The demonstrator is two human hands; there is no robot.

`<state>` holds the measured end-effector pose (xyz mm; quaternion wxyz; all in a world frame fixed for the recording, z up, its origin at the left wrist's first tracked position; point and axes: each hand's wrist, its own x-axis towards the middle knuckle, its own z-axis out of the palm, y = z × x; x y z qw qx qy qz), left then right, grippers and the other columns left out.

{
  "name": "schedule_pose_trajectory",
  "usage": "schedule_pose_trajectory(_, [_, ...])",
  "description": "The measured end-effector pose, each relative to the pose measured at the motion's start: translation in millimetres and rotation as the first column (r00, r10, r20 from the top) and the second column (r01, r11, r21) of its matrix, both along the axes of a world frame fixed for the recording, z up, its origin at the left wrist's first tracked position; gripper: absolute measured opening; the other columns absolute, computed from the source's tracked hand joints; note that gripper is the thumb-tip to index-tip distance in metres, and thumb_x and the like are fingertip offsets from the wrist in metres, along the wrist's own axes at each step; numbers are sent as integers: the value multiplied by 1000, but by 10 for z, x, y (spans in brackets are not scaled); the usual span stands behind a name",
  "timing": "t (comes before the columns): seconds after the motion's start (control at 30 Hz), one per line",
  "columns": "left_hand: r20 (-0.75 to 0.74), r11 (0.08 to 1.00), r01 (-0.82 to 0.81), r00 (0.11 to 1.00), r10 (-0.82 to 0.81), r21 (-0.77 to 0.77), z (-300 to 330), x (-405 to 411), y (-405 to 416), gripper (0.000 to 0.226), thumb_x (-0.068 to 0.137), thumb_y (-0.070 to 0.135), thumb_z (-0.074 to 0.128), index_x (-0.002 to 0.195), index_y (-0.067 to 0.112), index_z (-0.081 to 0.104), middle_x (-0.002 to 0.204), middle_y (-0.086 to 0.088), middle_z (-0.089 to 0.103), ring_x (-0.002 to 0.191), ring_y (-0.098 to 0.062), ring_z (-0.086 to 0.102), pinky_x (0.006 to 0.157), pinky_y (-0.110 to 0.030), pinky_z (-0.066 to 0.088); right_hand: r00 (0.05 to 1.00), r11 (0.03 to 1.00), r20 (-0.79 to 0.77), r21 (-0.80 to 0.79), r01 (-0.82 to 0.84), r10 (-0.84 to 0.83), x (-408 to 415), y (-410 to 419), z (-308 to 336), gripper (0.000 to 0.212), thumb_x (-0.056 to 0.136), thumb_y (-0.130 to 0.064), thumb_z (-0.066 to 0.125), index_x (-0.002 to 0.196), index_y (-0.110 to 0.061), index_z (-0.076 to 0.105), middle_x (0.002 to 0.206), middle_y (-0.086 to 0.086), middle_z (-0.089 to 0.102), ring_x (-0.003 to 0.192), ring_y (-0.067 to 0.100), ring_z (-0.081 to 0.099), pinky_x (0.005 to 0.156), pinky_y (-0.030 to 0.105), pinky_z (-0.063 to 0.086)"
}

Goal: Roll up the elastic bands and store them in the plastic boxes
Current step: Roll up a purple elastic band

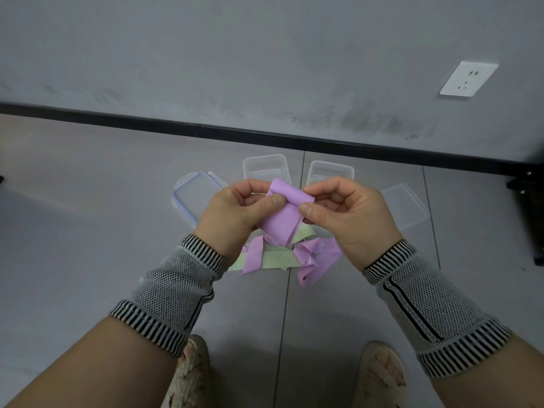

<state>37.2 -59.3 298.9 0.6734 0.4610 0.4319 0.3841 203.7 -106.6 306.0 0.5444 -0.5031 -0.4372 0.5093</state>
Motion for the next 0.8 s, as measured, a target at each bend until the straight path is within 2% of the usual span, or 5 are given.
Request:
schedule_pose_trajectory(0.13, [17,993,38,999,-36,-108,6,-9,16,20,69,19,70,85,7,66,78,-8,68,74,-21,62,67,-29,53,997,998,41,-23,-59,60,-3,-8,12,29,69,8,74,87,-13,65,77,-5,70,70,10,65,70,23,55])
schedule_pose_trajectory(0.23, [11,974,93,996,-93,-208,14,-53,41,11,70,18,72,77,10,68,85,-18,62,81,-29,55,75,-37,44,967,970,98,-88,-228,237,29,-15,44,56,68,9,75,109,-23,57,87,-4,64,71,8,63,69,23,54])
schedule_pose_trajectory(0.37, [-56,946,209,972,-230,-246,14,-100,53,13,68,20,68,78,11,67,75,-10,64,67,-22,57,60,-27,45,893,927,250,-132,-350,373,54,-10,28,80,67,3,80,126,-40,45,94,-3,60,75,11,61,74,27,55])
schedule_pose_trajectory(0.6, [-107,940,242,956,-273,-239,36,-119,59,43,66,18,72,98,-9,63,88,-22,63,78,-29,59,67,-31,52,820,894,358,-181,-409,448,19,-34,16,68,66,-6,84,121,-32,54,101,1,61,81,16,63,75,35,58])
schedule_pose_trajectory(0.8, [-54,937,250,961,-271,-246,53,-128,66,21,70,17,70,85,3,69,82,-16,66,73,-22,62,62,-26,53,854,922,347,-136,-362,387,18,-37,30,58,65,-3,84,110,-29,59,99,1,63,79,16,62,72,32,57])
